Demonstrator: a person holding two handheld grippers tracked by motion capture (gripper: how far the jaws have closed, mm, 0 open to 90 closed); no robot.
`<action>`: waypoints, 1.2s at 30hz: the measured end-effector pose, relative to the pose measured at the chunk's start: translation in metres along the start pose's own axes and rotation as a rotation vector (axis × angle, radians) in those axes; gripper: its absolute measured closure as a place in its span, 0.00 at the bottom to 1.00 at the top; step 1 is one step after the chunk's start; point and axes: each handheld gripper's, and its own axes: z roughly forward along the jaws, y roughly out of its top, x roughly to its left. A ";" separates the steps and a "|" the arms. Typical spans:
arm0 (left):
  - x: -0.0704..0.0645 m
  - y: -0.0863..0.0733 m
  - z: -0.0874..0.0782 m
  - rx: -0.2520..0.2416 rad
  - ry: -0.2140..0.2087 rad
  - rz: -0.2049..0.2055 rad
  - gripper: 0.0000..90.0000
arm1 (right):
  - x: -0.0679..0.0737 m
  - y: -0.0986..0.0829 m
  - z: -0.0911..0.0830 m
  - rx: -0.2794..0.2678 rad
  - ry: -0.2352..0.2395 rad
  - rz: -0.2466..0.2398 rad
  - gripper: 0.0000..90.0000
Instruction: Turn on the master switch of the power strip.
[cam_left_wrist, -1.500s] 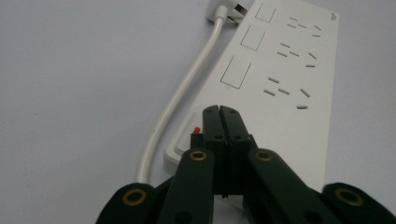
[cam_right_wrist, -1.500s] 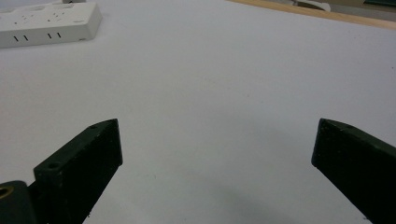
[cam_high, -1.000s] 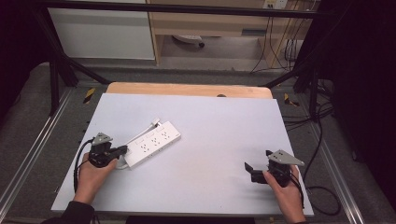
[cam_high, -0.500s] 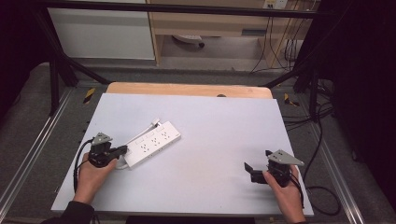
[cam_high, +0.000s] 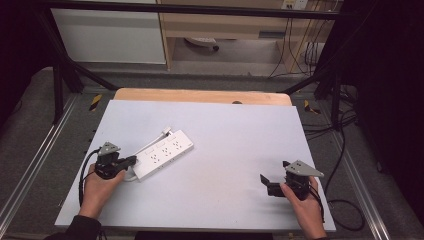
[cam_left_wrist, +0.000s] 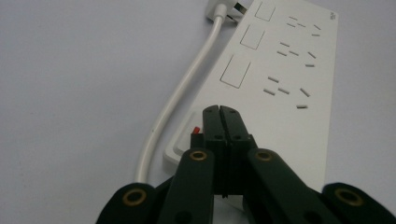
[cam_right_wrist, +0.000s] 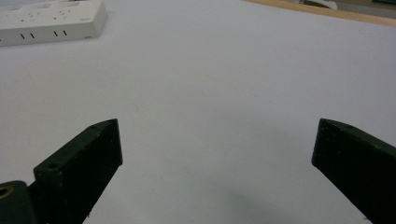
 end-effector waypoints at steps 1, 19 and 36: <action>0.000 0.000 0.000 0.000 0.001 0.001 1.00 | 0.000 0.000 0.000 0.000 -0.001 -0.001 0.02; -0.002 -0.001 0.000 -0.014 0.014 0.014 1.00 | -0.001 0.000 -0.001 -0.003 -0.004 0.001 0.02; -0.001 -0.002 -0.001 -0.033 0.014 0.010 1.00 | -0.001 0.000 -0.001 -0.001 -0.006 -0.002 0.02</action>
